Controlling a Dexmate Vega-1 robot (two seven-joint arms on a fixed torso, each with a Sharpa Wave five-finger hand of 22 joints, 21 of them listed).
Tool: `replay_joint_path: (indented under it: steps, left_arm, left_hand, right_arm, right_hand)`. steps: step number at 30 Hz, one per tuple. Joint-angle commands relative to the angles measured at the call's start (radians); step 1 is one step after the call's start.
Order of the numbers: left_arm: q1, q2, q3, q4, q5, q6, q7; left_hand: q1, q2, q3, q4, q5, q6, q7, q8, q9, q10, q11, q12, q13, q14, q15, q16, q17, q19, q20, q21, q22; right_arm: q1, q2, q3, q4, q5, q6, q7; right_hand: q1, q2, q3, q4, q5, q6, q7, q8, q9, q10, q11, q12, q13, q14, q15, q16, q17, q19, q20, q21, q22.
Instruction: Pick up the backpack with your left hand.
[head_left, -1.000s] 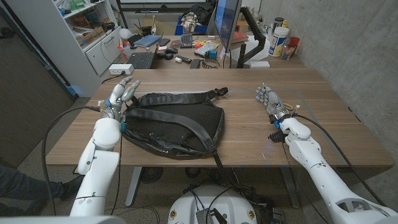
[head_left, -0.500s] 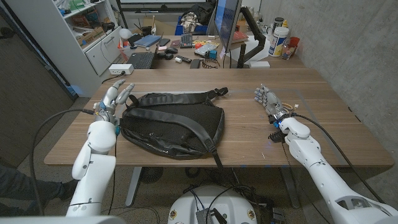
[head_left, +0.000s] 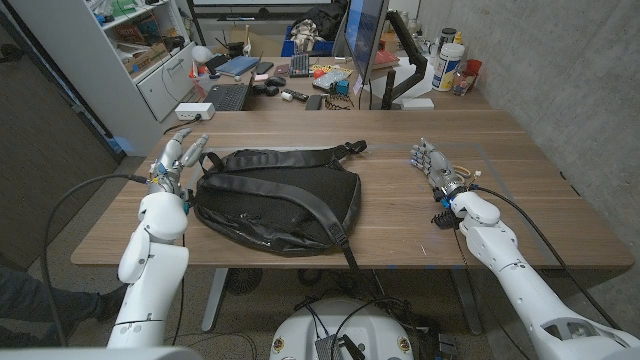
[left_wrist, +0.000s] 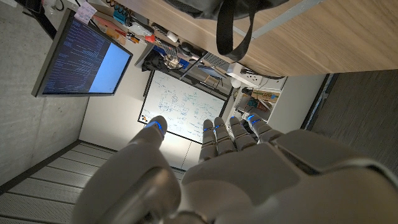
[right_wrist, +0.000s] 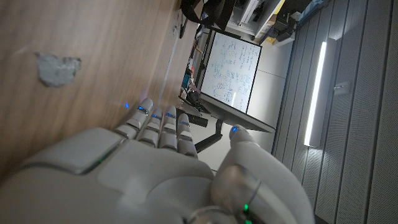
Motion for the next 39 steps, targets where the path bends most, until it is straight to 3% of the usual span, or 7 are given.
replay_joint_path:
  steps: [1,15,21,25,39]
  left_arm:
    - [-0.050,0.044,0.013,0.041,0.043,0.070,-0.033]
    - [-0.089,0.079,0.042,0.063,0.072,0.133,-0.066]
    - [-0.101,0.088,0.052,0.069,0.083,0.182,-0.102]
    - [-0.105,0.083,0.051,0.078,0.076,0.189,-0.105]
    - [-0.128,0.052,0.026,0.124,0.031,0.200,-0.133]
  left_hand:
    - [0.003,-0.007,-0.002,-0.006,-0.006,0.006,-0.004,0.000,0.004,0.006,0.001,-0.002,0.002,0.008,0.004,0.002,0.005,-0.004,0.015,-0.004,0.003]
    - [-0.001,-0.012,-0.008,-0.006,-0.008,0.004,-0.008,-0.004,0.005,0.001,-0.012,-0.007,0.003,0.019,0.026,0.004,0.008,0.006,0.048,-0.006,0.004]
    - [-0.002,-0.017,-0.012,-0.008,-0.008,0.004,-0.015,-0.006,0.005,-0.004,-0.029,-0.010,0.003,0.024,0.039,0.005,0.010,0.020,0.067,-0.005,0.005]
    - [0.000,-0.021,-0.014,-0.010,-0.008,0.003,-0.016,-0.007,0.005,-0.005,-0.029,-0.012,0.004,0.031,0.042,0.006,0.011,0.044,0.093,0.001,0.005]
    - [0.003,-0.025,-0.016,-0.015,-0.007,0.006,-0.018,-0.007,0.005,-0.006,-0.028,-0.013,0.005,0.042,0.049,0.008,0.013,0.073,0.134,0.005,0.006]
  right_arm:
    - [-0.018,-0.001,0.012,-0.017,0.006,0.001,-0.012]
    - [-0.010,0.006,0.010,-0.003,0.009,0.000,-0.016]
    - [-0.008,0.008,0.010,-0.001,0.009,0.001,-0.017]
    - [-0.003,0.009,0.009,-0.003,0.008,0.004,-0.017]
    - [-0.001,0.010,0.011,-0.021,0.001,0.035,-0.017]
  right_hand:
    - [0.001,0.011,0.003,-0.008,0.002,0.009,-0.006,0.002,0.006,0.007,0.002,0.006,0.002,0.009,-0.001,0.000,0.003,0.008,0.000,-0.003,0.001]
    - [0.001,0.012,0.003,-0.009,0.002,0.010,-0.008,0.001,0.006,0.010,0.001,0.006,0.002,0.013,-0.002,-0.001,0.002,0.009,0.001,-0.011,0.001]
    - [0.002,0.013,0.003,-0.011,0.002,0.012,-0.009,0.002,0.006,0.014,0.003,0.006,0.002,0.017,-0.002,0.000,0.002,0.011,0.002,-0.014,0.001]
    - [0.003,0.013,0.004,-0.012,0.002,0.014,-0.010,0.002,0.006,0.015,0.001,0.007,0.002,0.018,-0.001,-0.001,0.002,0.012,0.001,-0.016,0.001]
    - [0.004,0.012,0.003,-0.014,0.002,0.019,-0.012,0.003,0.006,0.019,0.000,0.007,0.002,0.021,-0.004,-0.002,0.001,0.016,0.000,-0.023,0.001]
